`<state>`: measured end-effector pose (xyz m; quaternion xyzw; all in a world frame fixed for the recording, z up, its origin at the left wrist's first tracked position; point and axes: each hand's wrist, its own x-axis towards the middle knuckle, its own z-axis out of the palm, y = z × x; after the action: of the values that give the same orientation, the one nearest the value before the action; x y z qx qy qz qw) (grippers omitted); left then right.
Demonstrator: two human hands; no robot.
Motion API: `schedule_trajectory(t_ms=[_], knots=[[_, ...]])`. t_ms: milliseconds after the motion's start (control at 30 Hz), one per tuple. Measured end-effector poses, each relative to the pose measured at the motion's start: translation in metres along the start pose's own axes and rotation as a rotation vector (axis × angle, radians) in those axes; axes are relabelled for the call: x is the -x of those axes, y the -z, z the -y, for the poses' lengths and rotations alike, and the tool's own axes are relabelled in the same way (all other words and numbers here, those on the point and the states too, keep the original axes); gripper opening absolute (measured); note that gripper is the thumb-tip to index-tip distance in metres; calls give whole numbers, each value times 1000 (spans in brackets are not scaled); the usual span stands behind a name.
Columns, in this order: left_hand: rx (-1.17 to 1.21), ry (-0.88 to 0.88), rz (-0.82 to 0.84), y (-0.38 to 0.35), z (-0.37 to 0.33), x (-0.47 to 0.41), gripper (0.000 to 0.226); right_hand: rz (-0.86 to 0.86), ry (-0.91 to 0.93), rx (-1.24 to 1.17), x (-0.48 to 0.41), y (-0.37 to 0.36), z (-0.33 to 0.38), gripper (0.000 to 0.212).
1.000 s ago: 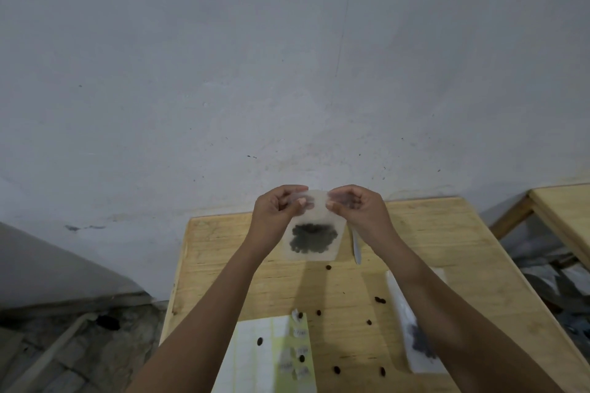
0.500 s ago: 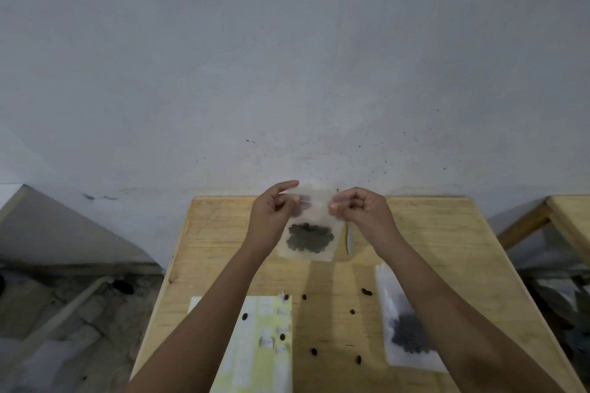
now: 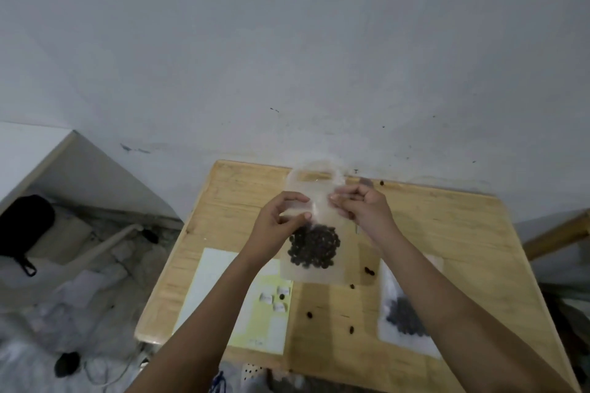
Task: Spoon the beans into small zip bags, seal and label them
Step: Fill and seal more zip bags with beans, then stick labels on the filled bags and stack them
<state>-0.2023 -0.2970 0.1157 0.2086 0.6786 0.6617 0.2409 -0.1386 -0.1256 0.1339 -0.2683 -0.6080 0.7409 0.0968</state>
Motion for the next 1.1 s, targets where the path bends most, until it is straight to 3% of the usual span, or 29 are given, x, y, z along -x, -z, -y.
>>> schedule_trajectory(t_ms=[133, 267, 367, 433, 533, 667, 767, 900, 1100], knots=[[50, 92, 31, 27, 20, -1, 25, -70, -77, -79, -4, -25, -28, 4], [4, 116, -116, 67, 45, -7, 23, -160, -192, -125, -8, -47, -58, 10], [23, 140, -226, 98, 61, -11, 21, -134, -222, 166, -8, -53, -90, 7], [30, 147, -266, 114, 69, -14, 21, -62, -182, 467, -8, -56, -113, 7], [21, 145, -278, 129, 78, -17, 21, 78, -137, 719, -8, -64, -138, 15], [35, 165, -266, 135, 87, -18, 20, 144, -87, 860, -13, -74, -150, 21], [53, 193, -247, 134, 90, -20, 20, 135, -71, 967, -17, -76, -149, 12], [58, 199, -226, 133, 91, -28, 20, 94, -90, 927, -18, -75, -142, 8], [35, 199, -152, 128, 85, -43, 18, -111, -127, 740, -21, -68, -124, 12]])
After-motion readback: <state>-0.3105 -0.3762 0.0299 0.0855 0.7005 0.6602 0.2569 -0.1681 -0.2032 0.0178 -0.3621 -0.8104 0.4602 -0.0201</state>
